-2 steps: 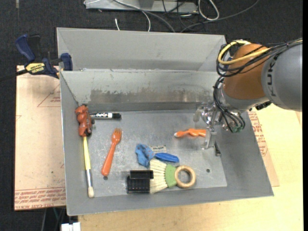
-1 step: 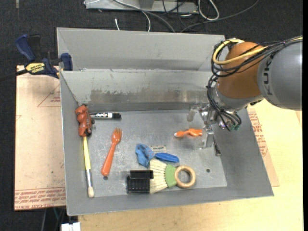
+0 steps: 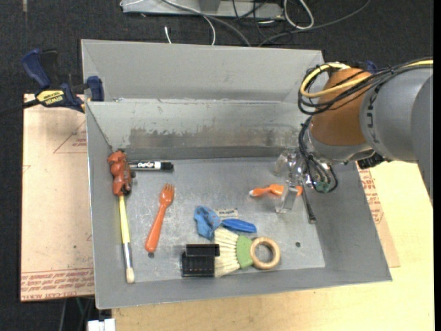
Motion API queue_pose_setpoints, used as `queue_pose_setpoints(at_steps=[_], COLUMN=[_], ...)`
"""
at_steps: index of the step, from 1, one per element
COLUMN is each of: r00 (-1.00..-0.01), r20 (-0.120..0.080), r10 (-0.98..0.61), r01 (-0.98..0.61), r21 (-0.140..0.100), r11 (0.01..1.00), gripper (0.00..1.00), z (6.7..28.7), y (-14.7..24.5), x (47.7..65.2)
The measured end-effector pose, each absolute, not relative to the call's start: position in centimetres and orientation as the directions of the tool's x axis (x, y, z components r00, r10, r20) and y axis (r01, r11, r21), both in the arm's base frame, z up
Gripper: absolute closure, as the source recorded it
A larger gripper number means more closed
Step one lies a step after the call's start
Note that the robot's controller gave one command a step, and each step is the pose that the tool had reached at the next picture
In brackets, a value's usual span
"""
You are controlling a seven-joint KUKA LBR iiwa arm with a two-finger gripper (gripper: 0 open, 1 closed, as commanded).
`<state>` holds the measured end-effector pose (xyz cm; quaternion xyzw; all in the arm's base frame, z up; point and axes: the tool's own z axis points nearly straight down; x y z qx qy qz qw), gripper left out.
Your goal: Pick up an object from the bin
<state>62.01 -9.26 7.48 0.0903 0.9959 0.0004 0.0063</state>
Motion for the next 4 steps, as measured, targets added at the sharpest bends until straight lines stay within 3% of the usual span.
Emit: queue_pose_setpoints(at_steps=[1, 2, 3, 4], r00=[-0.999, -0.999, -0.999, -0.999], r20=[-0.011, -0.011, -0.011, -0.008], r10=[0.037, 0.037, 0.036, 0.036], r01=[0.037, 0.036, 0.036, 0.036], r21=[0.004, 0.004, 0.005, 0.005], r11=[0.999, 0.999, 0.999, 0.999], gripper=[1.00, 1.00, 1.00, 1.00], z=[7.0, 7.0, 9.3, 14.8], y=[-8.6, -8.6, -8.5, -8.5], x=[61.5, 61.5, 61.5, 61.4])
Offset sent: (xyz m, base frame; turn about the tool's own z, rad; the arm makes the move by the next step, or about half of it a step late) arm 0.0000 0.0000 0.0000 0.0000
